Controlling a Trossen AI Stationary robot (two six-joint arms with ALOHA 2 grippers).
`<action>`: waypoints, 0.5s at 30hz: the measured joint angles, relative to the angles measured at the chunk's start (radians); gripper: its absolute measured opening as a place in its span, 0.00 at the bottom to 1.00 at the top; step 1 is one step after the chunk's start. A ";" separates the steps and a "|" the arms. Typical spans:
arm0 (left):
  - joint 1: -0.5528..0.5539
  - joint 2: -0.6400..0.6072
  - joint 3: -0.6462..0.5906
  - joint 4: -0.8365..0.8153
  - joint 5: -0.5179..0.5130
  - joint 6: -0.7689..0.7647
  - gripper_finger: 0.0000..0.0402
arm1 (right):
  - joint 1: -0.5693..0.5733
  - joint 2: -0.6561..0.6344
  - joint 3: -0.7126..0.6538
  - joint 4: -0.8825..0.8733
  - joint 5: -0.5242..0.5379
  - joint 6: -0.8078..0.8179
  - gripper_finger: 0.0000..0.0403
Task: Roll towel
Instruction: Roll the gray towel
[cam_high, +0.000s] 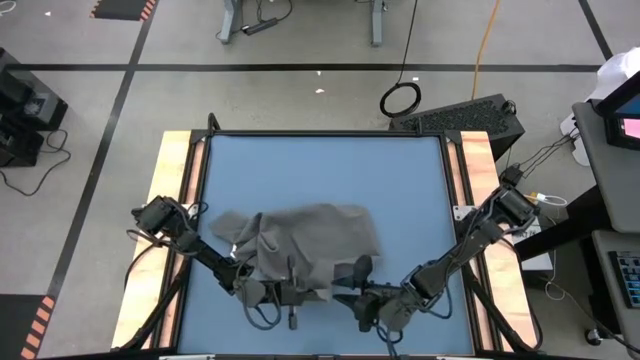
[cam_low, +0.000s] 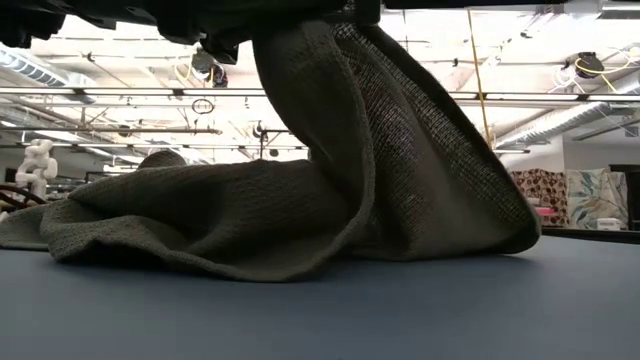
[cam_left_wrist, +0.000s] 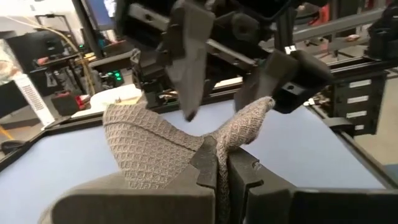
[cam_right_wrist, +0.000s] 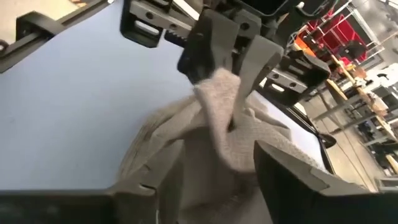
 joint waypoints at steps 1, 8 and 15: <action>0.000 0.000 0.000 0.000 0.004 0.000 0.02 | -0.006 0.000 0.000 0.012 -0.002 0.000 0.42; -0.001 0.000 0.000 -0.001 0.005 0.000 0.02 | -0.004 0.000 0.000 0.067 -0.010 -0.005 0.07; -0.013 0.000 0.000 0.000 -0.078 0.015 0.04 | -0.005 0.000 0.000 0.133 -0.014 -0.010 0.02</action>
